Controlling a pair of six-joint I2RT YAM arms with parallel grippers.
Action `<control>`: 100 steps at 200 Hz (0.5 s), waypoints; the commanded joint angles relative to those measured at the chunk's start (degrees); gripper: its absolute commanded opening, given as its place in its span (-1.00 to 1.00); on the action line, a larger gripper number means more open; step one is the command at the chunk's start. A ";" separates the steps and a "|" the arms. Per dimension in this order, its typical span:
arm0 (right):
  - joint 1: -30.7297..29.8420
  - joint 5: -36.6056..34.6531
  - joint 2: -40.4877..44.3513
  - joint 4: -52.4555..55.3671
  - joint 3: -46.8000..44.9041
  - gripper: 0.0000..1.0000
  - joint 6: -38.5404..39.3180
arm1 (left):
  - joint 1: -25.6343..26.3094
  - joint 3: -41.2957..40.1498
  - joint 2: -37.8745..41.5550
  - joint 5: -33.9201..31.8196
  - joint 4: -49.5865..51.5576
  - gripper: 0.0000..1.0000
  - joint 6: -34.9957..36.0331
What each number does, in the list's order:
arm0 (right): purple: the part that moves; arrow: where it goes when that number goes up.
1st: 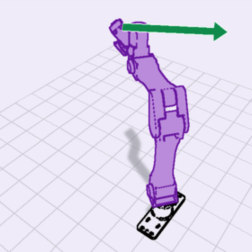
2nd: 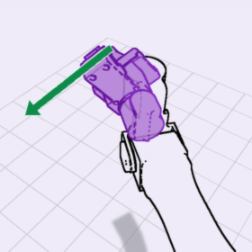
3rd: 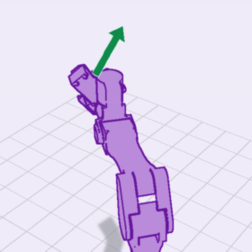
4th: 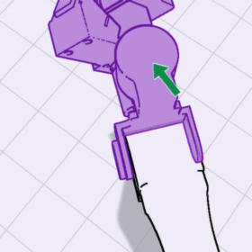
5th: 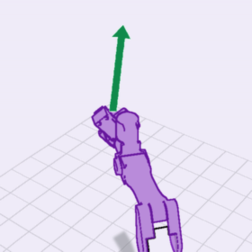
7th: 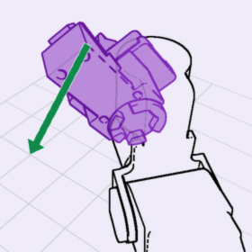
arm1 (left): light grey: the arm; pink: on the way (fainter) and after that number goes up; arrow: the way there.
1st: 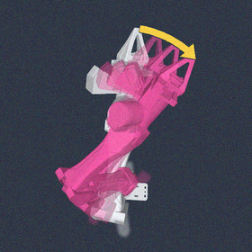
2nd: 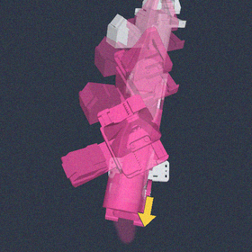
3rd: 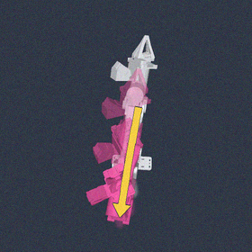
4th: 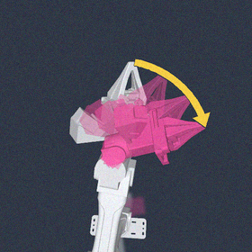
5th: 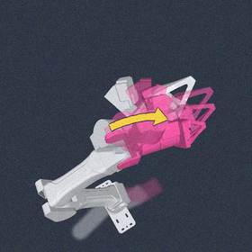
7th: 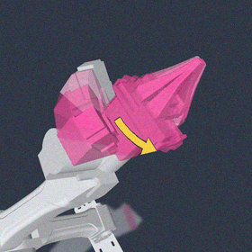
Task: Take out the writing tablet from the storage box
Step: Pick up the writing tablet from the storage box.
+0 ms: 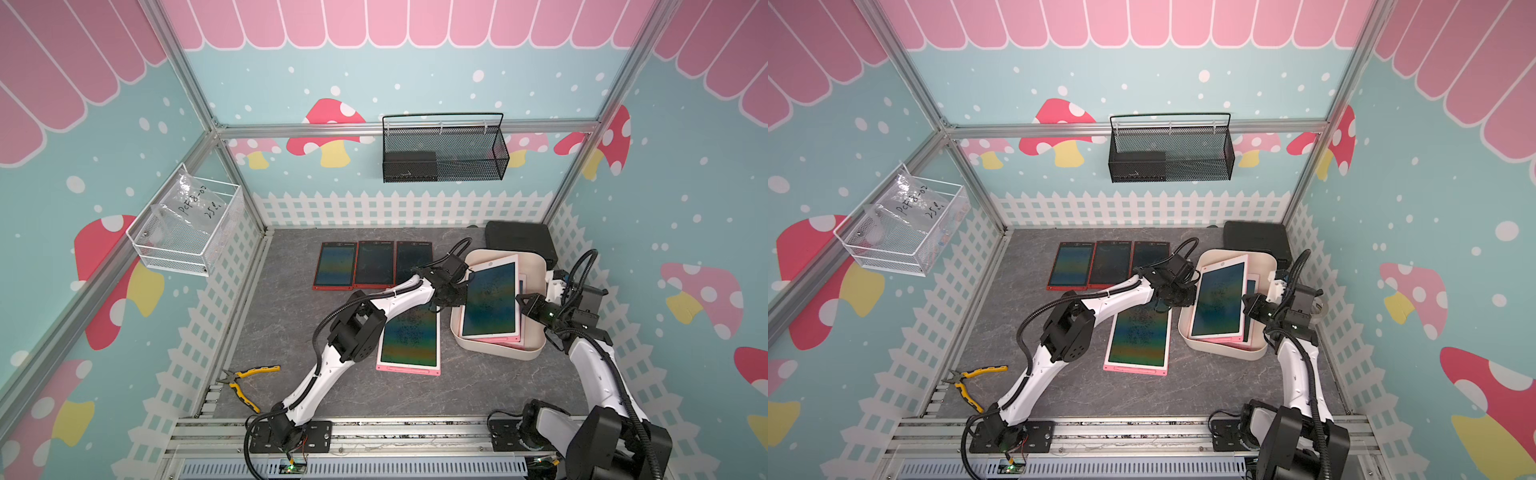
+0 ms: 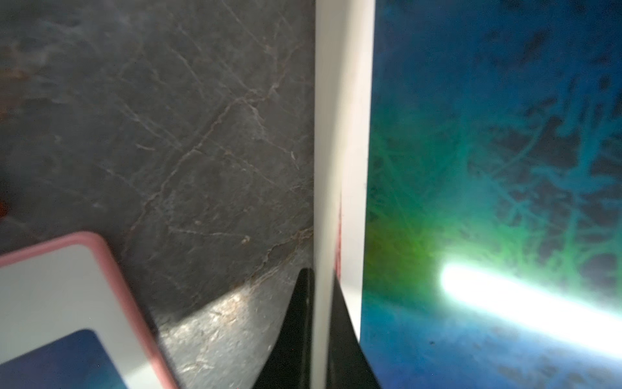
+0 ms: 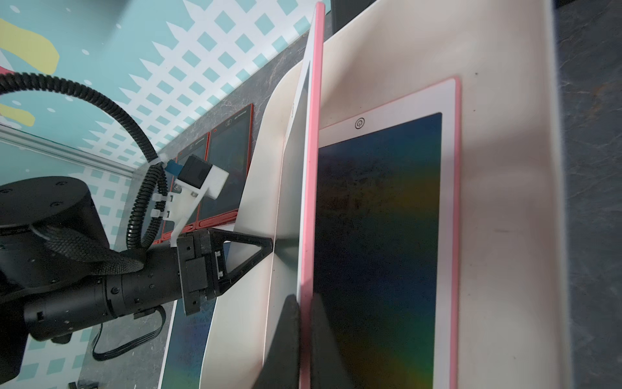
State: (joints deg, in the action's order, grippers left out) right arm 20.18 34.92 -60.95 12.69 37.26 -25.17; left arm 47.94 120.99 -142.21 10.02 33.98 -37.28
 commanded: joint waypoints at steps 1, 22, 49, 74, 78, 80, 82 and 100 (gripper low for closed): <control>-0.99 1.30 1.02 4.79 0.77 -0.98 2.67 | 1.47 0.03 -4.04 -1.10 -0.80 -1.00 0.45; -1.08 3.05 0.37 3.22 -0.53 -0.97 2.32 | 1.50 0.20 -4.17 -1.03 -0.88 -1.00 0.33; -1.00 5.16 -1.07 1.61 -1.35 -0.96 2.14 | 1.63 0.08 -3.97 -1.13 -0.82 -1.00 0.28; -1.02 6.14 -1.87 1.02 -1.66 -0.91 2.05 | 1.63 0.23 -4.06 -0.98 -0.91 -1.00 0.23; -1.02 6.26 -2.02 1.00 -1.60 -0.89 2.13 | 1.63 0.21 -4.19 -0.98 -0.95 -1.00 0.20; -1.02 6.34 -2.14 1.08 -1.65 -0.89 2.20 | 1.63 0.28 -4.19 -1.04 -0.90 -1.00 0.19; -1.02 6.42 -2.26 1.10 -1.61 -0.88 2.22 | 1.63 0.29 -4.21 -1.03 -0.83 -1.00 0.19; -1.15 8.04 -2.60 0.14 -2.21 -0.78 1.64 | 1.72 0.38 -4.35 -0.82 -0.84 -1.00 0.19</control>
State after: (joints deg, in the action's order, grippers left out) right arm 20.16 36.32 -62.41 11.20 37.23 -24.95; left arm 48.14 121.16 -142.45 9.82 34.06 -37.30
